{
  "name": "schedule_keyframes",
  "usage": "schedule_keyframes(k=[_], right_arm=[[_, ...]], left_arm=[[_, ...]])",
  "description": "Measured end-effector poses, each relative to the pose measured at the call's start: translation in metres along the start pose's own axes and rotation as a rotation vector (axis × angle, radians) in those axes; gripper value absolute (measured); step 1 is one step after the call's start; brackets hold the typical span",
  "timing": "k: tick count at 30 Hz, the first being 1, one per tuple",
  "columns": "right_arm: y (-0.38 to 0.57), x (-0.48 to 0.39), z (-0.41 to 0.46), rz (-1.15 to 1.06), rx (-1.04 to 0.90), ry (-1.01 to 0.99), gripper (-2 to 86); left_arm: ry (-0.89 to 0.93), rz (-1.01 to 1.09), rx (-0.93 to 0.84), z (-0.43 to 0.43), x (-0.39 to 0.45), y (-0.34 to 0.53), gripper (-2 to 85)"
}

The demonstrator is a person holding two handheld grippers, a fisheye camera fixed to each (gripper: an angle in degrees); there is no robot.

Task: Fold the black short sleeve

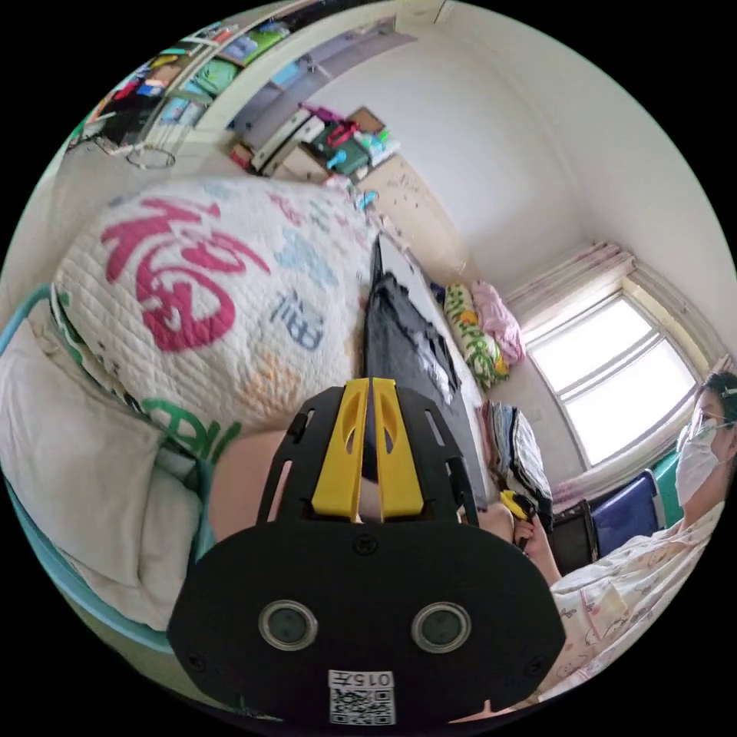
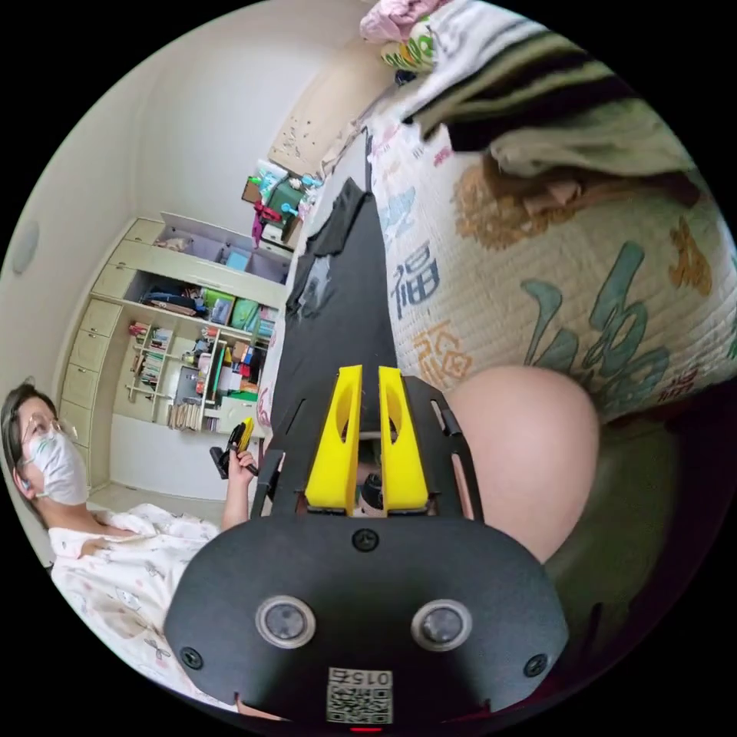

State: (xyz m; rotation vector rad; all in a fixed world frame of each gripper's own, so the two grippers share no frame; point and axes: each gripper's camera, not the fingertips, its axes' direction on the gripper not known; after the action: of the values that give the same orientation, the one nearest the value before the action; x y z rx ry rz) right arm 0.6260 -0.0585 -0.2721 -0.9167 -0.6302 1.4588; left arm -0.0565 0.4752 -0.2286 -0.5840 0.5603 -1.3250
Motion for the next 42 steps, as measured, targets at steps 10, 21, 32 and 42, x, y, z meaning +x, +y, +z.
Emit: schedule_keyframes(k=[10, 21, 32, 42], right_arm=[[-0.177, -0.11, 0.162, -0.387, 0.079, 0.203, 6.2], [-0.429, -0.128, 0.499, -0.397, -0.057, 0.296, 11.3], [-0.51, -0.049, 0.667, -0.402, -0.162, 0.549, 13.4], [-0.518, 0.003, 0.705, -0.47, -0.229, 0.476, 4.8]], left_arm=[[0.033, 0.41, -0.112, 0.157, 0.129, -0.194, 2.2], [-0.091, 0.597, -0.431, 0.488, 0.232, -0.366, 9.6], [-0.343, 0.755, -0.592, 0.637, 0.277, -0.417, 13.0], [-0.336, 0.902, -0.591, 0.652, 0.289, -0.421, 6.7]])
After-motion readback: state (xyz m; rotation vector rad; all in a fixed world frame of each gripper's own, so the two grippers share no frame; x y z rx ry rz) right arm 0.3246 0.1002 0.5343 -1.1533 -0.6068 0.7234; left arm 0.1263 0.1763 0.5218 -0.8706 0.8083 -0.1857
